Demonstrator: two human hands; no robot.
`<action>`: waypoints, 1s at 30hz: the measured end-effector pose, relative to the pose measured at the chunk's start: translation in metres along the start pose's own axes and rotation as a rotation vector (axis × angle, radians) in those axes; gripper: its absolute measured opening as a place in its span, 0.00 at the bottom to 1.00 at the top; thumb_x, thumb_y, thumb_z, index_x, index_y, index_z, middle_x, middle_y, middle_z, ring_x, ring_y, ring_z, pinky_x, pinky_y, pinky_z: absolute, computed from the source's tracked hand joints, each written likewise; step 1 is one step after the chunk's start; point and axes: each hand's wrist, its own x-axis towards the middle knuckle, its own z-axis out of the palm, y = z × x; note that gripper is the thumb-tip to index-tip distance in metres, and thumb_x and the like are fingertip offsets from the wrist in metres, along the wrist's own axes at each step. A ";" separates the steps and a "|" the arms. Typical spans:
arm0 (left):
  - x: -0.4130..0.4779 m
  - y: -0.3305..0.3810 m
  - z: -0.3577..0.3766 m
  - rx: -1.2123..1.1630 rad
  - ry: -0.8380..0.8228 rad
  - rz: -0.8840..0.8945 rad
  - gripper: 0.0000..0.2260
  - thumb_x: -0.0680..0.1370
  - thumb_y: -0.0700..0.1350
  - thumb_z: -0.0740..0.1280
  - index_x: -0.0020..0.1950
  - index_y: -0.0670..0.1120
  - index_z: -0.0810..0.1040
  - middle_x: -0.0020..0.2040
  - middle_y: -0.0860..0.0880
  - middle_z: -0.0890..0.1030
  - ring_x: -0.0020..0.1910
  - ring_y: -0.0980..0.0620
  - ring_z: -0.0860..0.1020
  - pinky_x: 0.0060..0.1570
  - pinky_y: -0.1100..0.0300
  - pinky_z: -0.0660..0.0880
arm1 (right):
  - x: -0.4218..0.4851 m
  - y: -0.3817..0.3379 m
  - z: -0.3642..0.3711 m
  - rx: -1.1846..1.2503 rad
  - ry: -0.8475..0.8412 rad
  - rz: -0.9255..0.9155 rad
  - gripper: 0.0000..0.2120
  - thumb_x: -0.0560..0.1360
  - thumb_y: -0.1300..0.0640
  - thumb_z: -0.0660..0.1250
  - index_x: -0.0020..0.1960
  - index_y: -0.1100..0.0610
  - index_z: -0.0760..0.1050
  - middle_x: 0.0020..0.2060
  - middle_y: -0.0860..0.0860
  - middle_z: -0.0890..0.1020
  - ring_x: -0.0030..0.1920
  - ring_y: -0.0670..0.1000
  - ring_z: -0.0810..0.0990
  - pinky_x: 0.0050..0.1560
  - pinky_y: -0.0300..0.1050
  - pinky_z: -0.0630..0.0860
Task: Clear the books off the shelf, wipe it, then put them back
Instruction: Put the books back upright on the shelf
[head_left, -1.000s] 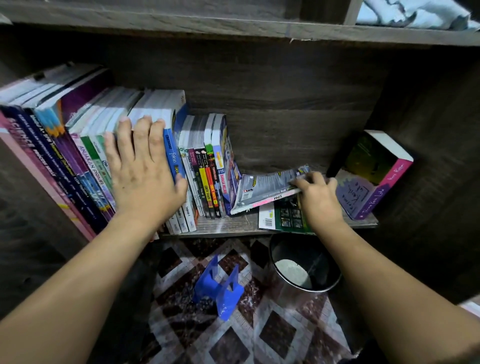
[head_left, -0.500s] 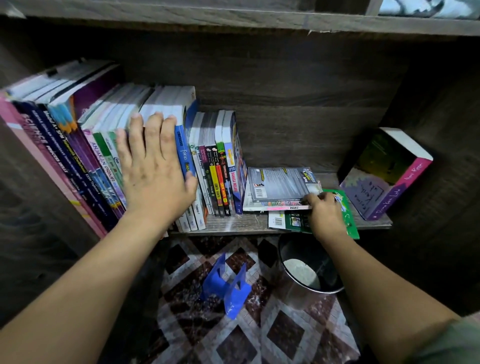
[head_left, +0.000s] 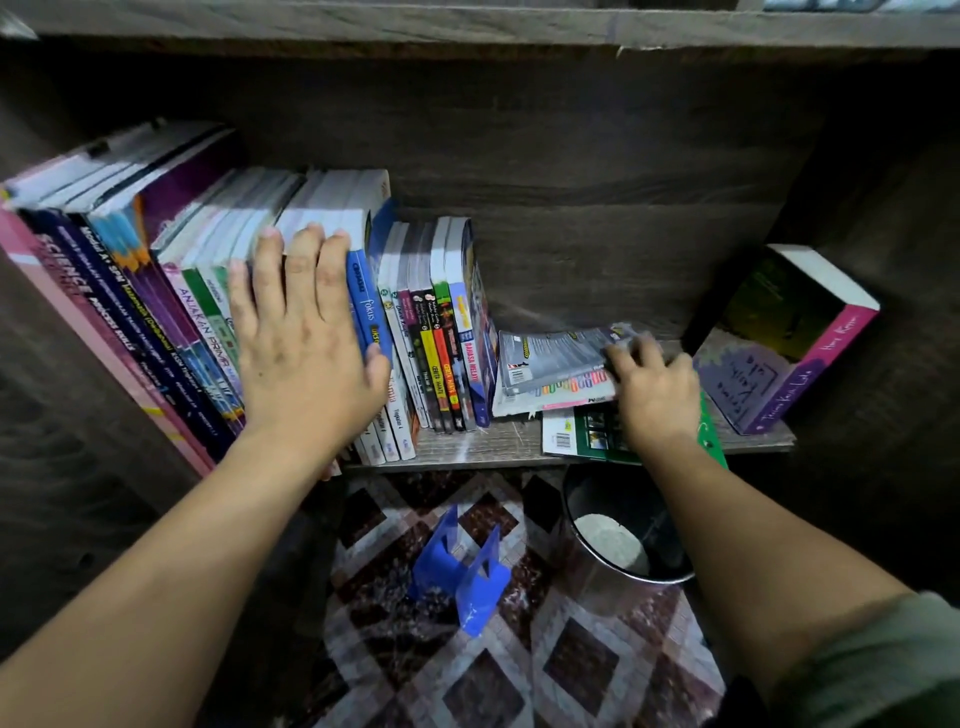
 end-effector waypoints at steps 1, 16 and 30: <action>0.000 0.000 0.000 0.001 0.000 -0.001 0.42 0.69 0.50 0.70 0.76 0.40 0.54 0.75 0.40 0.58 0.76 0.38 0.52 0.75 0.42 0.44 | 0.003 -0.003 -0.006 0.030 0.065 -0.024 0.22 0.72 0.63 0.69 0.65 0.52 0.75 0.64 0.58 0.74 0.47 0.65 0.74 0.44 0.53 0.73; -0.001 -0.002 -0.003 -0.002 -0.024 0.000 0.42 0.69 0.51 0.69 0.77 0.41 0.54 0.76 0.42 0.58 0.77 0.40 0.51 0.75 0.43 0.44 | 0.012 -0.112 -0.078 0.535 0.226 -0.469 0.36 0.74 0.67 0.62 0.76 0.45 0.54 0.77 0.55 0.56 0.58 0.61 0.76 0.38 0.50 0.73; -0.002 -0.008 -0.004 -0.022 -0.034 0.026 0.41 0.71 0.52 0.68 0.78 0.43 0.52 0.77 0.44 0.55 0.77 0.42 0.48 0.76 0.45 0.42 | 0.032 -0.117 -0.058 0.708 -0.528 -0.025 0.29 0.78 0.59 0.62 0.76 0.51 0.57 0.61 0.57 0.78 0.56 0.57 0.78 0.52 0.43 0.72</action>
